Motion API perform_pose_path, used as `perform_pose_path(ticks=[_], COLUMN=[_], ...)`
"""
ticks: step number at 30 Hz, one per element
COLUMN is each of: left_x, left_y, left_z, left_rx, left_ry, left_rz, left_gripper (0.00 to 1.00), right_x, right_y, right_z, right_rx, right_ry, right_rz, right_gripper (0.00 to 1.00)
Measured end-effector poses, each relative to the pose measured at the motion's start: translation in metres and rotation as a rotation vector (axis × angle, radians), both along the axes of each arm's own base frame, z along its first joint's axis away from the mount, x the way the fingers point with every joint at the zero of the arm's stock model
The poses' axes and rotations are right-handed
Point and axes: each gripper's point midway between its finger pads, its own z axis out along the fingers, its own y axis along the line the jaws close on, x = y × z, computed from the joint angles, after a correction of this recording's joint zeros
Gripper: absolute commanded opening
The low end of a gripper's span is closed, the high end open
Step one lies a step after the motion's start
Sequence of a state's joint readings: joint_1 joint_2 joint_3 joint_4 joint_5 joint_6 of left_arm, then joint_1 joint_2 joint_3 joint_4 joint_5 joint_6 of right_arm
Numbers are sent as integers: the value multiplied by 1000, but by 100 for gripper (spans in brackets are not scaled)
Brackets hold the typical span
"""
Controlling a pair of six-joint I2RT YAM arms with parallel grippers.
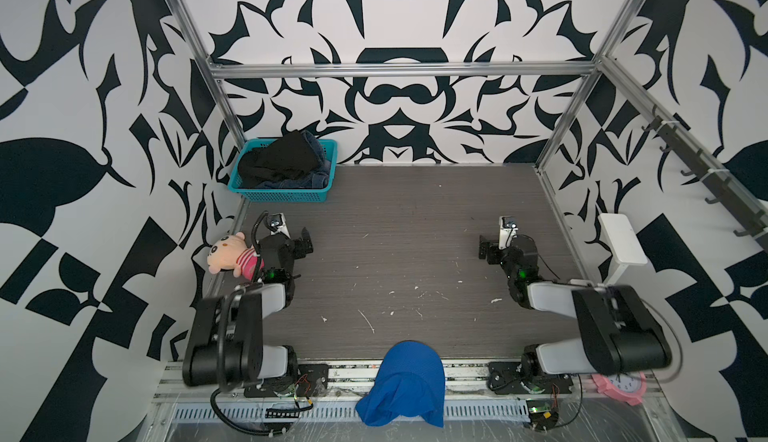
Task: Fold and stack the skirts
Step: 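Reach the left gripper into the teal basket and grasp the black skirt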
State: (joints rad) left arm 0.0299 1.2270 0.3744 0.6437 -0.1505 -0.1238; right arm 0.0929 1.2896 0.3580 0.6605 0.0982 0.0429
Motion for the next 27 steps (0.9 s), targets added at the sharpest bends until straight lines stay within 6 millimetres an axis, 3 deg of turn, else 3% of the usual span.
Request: perform_pose_path(ticks=[1,3,6,8,10,11,13,15,18,20,23,27], left_x=[-3,-7,-16,-18,-12,-3,21,49,99,128,164,195], left_y=[-2,-12,-23,-26,-26,-23,-14,1,27,39,45,50], left_z=[27,105,208,252,277,281,275,254,187,145,100,72], left_rx=[-20,-77,-148,-174,-187,-190,-203,-226,-254,-263,-269,-257], left_ry=[-44,-168,-302,-326,-300,-263,-174,-72,155,290,425,488], left_rz=[-3,-37,-81,-95,-97,-90,-74,-49,11,34,37,36], left_gripper=[99,99,95,94,94,94,92,89,87,86,86,86], right_x=[1,2,2,2,1,1,2,8,25,33,33,23], right_y=[-2,-2,21,56,103,131,178,216,251,264,269,266], right_z=[24,76,138,163,179,186,196,199,185,163,127,106], right_rx=[58,204,314,328,298,263,201,146,71,30,-12,-37], right_ry=[-44,-148,-239,-233,-190,-160,-106,-50,53,129,240,314], right_rz=[-35,-67,40,146,262,326,426,498,536,547,551,556], right_gripper=[99,99,93,89,88,86,80,75,71,71,71,71])
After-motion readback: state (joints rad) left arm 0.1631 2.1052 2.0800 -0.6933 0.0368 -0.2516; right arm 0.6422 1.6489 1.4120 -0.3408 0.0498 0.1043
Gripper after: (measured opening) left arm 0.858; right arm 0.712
